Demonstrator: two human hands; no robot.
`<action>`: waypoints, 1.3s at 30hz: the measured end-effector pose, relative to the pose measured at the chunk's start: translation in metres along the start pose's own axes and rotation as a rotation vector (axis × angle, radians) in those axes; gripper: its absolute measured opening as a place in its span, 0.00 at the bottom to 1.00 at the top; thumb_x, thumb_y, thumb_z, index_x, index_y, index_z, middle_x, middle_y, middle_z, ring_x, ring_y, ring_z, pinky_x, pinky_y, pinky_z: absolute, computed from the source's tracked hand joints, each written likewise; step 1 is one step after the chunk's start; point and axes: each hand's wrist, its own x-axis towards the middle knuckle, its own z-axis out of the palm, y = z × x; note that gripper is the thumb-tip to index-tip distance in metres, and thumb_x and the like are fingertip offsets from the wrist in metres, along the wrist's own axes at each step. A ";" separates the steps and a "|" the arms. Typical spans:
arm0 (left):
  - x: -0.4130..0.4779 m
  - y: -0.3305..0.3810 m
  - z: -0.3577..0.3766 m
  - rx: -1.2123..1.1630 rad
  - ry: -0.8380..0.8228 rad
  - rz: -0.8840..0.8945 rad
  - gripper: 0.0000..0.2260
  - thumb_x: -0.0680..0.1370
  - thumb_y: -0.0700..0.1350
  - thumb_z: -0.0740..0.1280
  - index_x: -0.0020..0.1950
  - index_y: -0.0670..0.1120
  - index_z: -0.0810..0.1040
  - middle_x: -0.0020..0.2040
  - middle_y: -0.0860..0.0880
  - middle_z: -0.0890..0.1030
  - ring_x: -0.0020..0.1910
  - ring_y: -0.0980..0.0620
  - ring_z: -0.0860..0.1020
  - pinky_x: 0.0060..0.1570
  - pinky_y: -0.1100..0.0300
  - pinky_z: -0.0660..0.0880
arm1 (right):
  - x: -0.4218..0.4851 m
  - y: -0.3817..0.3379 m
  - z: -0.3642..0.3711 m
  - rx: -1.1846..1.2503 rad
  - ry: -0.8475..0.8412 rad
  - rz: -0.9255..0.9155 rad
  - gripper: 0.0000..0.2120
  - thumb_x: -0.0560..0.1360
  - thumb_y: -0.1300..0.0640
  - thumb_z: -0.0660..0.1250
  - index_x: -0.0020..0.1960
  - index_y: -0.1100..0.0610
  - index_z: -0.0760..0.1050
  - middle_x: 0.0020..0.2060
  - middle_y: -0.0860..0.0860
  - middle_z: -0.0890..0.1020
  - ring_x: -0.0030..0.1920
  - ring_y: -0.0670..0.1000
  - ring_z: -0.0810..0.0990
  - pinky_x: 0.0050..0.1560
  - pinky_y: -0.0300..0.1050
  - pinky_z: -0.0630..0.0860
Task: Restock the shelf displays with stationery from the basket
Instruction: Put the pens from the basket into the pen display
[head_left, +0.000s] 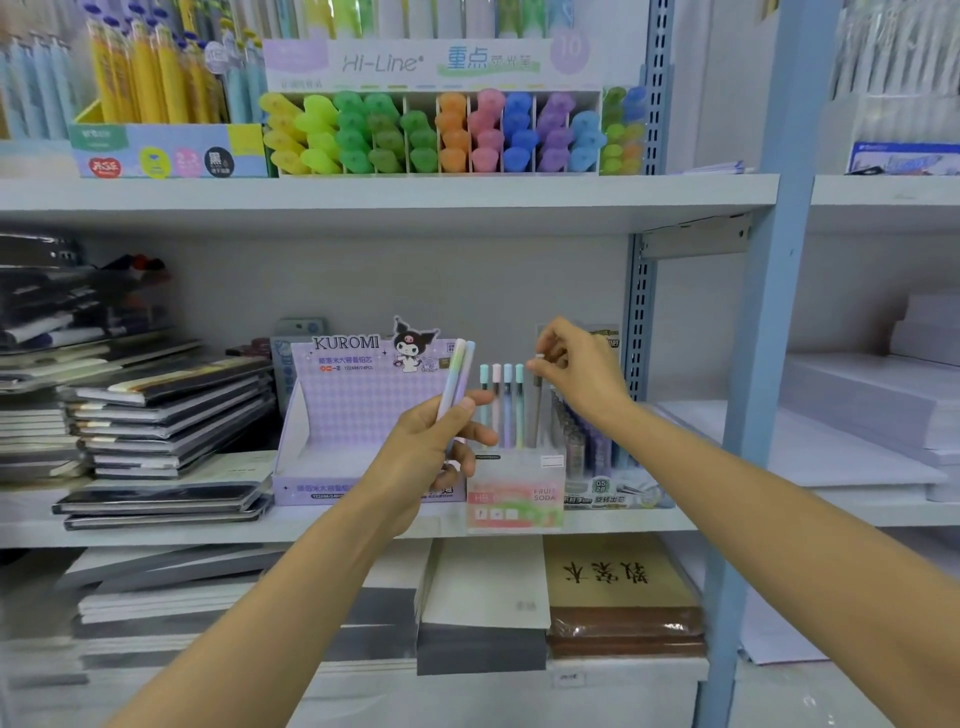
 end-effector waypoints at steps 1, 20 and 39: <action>0.000 0.000 0.000 -0.001 -0.005 0.001 0.11 0.82 0.50 0.60 0.60 0.50 0.79 0.40 0.48 0.83 0.26 0.56 0.73 0.22 0.66 0.62 | 0.000 0.000 0.002 -0.037 0.018 0.000 0.06 0.73 0.55 0.73 0.45 0.53 0.75 0.39 0.47 0.80 0.40 0.49 0.78 0.44 0.50 0.78; -0.007 0.022 0.016 0.083 -0.083 0.073 0.13 0.82 0.53 0.60 0.62 0.50 0.76 0.36 0.48 0.81 0.28 0.53 0.74 0.24 0.64 0.66 | -0.021 -0.054 -0.032 0.870 -0.350 -0.028 0.05 0.76 0.59 0.68 0.51 0.58 0.80 0.39 0.50 0.83 0.40 0.48 0.80 0.46 0.43 0.79; -0.021 0.058 0.006 -0.355 0.396 0.146 0.08 0.78 0.46 0.68 0.54 0.45 0.83 0.39 0.52 0.81 0.23 0.59 0.67 0.21 0.71 0.61 | -0.047 -0.051 -0.045 0.577 -0.673 -0.020 0.08 0.73 0.52 0.73 0.48 0.56 0.83 0.44 0.54 0.85 0.45 0.50 0.83 0.50 0.41 0.79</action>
